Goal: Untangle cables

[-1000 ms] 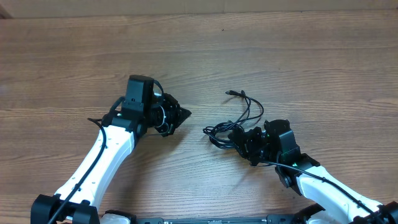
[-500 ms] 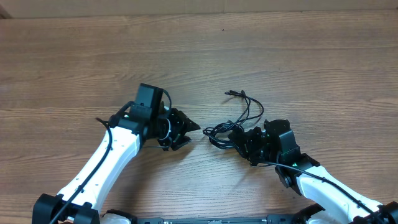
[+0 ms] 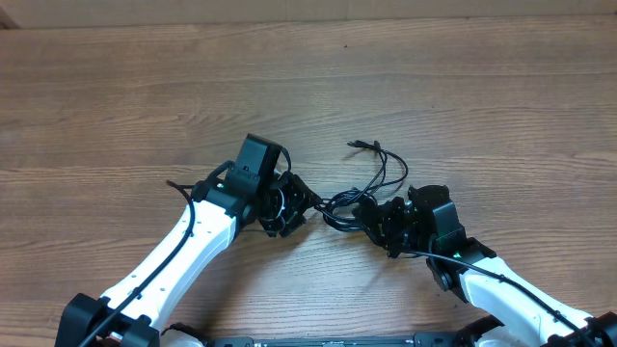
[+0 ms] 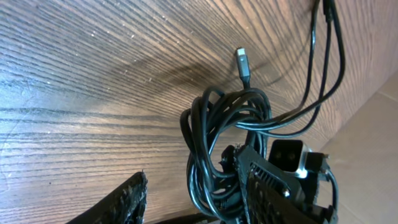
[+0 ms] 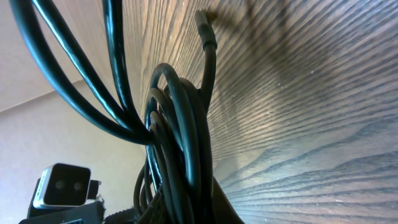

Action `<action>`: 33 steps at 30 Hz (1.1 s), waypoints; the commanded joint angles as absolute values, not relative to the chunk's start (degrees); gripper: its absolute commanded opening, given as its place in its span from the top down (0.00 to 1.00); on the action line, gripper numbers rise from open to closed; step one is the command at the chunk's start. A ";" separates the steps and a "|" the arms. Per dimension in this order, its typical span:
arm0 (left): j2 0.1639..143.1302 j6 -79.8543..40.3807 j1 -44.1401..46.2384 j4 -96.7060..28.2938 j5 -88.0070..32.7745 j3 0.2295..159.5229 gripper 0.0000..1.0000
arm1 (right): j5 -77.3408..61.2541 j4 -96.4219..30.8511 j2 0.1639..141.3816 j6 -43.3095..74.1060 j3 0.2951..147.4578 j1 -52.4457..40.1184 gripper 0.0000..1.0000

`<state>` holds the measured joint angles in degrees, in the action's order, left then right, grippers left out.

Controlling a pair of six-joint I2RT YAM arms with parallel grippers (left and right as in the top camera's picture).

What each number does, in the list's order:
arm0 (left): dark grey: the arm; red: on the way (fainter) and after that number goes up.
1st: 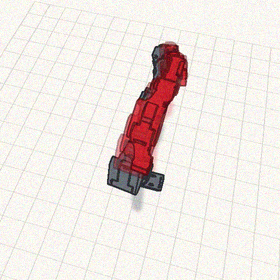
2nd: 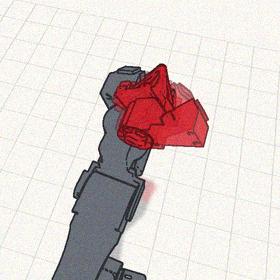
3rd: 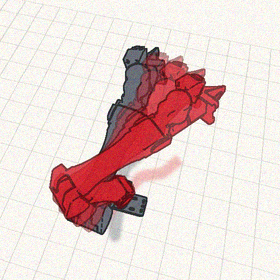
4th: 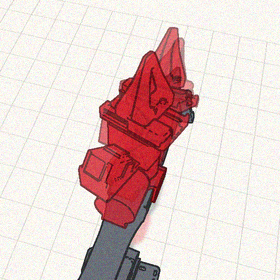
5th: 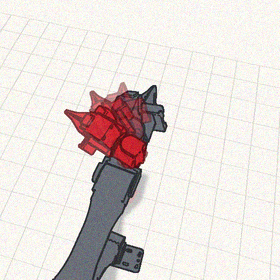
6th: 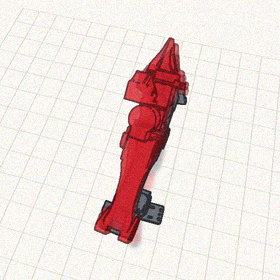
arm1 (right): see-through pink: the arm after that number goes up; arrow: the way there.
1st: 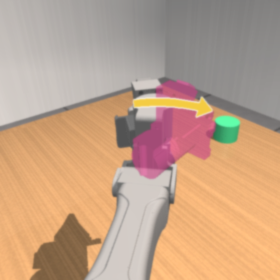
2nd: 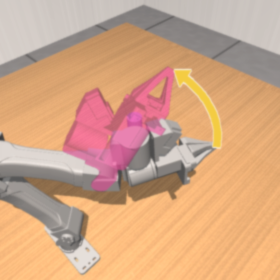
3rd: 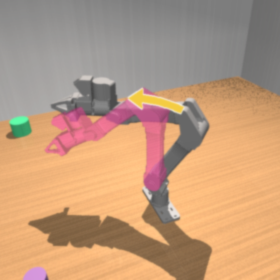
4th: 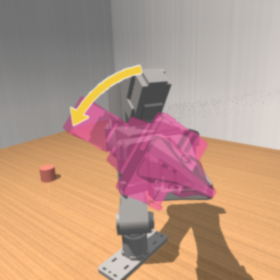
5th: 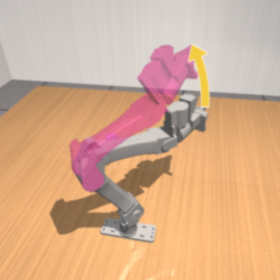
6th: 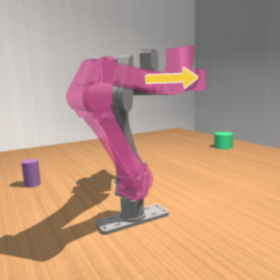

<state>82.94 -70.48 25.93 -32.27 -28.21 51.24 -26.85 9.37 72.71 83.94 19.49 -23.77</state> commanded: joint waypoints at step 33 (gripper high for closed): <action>90.78 -75.00 13.72 -23.92 -31.14 51.57 0.96 | -28.58 0.71 72.58 80.40 19.51 -24.01 0.83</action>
<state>90.19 -74.89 13.56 -24.14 -31.66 51.24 -29.56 0.43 72.71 80.95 19.88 -24.03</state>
